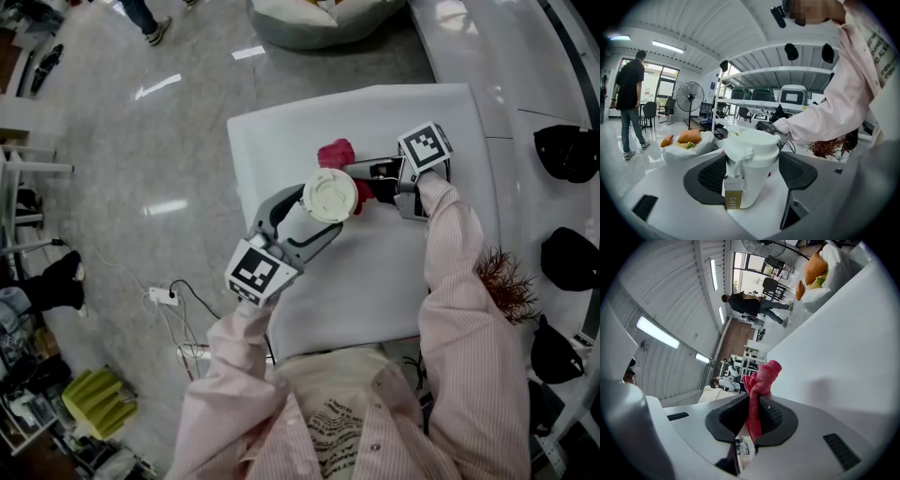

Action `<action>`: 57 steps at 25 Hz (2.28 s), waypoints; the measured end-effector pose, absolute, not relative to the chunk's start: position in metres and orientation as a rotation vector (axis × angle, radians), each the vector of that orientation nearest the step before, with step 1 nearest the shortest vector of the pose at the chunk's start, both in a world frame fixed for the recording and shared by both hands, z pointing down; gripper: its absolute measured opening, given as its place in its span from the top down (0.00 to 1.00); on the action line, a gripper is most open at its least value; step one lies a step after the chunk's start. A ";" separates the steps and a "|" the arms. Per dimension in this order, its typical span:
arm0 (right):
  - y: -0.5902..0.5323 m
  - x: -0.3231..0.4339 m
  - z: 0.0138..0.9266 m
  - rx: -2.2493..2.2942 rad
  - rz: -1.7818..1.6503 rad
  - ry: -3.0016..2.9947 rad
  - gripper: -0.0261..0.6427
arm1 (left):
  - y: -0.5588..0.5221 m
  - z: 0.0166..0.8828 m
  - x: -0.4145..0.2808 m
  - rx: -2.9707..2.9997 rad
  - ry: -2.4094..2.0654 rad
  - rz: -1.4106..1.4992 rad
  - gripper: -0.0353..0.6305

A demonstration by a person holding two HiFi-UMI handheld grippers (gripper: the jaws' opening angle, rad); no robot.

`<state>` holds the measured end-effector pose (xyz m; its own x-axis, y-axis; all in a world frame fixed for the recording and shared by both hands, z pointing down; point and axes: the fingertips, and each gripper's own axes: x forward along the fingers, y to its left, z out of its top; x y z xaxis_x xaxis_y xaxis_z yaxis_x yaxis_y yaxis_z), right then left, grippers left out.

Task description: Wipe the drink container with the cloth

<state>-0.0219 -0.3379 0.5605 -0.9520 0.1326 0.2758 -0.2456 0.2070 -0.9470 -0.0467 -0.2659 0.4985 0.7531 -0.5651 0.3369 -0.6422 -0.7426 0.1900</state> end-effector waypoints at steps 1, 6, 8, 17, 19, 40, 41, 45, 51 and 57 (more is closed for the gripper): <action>-0.338 -0.022 0.564 0.113 1.797 -2.186 0.91 | -0.266 0.499 -0.047 2.657 -0.939 0.373 0.42; -0.337 -0.025 0.578 0.147 1.808 -2.160 0.91 | -0.266 0.499 -0.047 2.668 -0.938 0.372 0.42; -0.337 -0.027 0.583 0.167 1.791 -2.163 0.91 | -0.266 0.498 -0.047 2.662 -0.942 0.364 0.42; -0.334 -0.028 0.603 0.260 1.724 -2.142 0.91 | -0.265 0.499 -0.047 2.656 -0.940 0.376 0.42; -0.334 -0.028 0.609 0.298 1.691 -2.134 0.91 | -0.264 0.500 -0.048 2.639 -0.942 0.377 0.42; -0.358 0.007 0.558 0.829 1.261 -2.371 0.91 | -0.254 0.490 -0.065 2.574 -1.069 0.362 0.42; -0.359 0.010 0.549 0.877 1.232 -2.391 0.91 | -0.252 0.486 -0.067 2.574 -1.083 0.353 0.42; -0.357 0.022 0.508 1.074 1.136 -2.491 0.91 | -0.244 0.469 -0.075 2.585 -1.181 0.338 0.50; -0.329 0.035 0.451 1.342 0.926 -2.644 0.91 | -0.231 0.442 -0.086 2.579 -1.309 0.264 0.73; -0.287 0.042 0.421 1.456 0.730 -2.701 0.91 | -0.210 0.415 -0.089 2.591 -1.380 0.219 0.87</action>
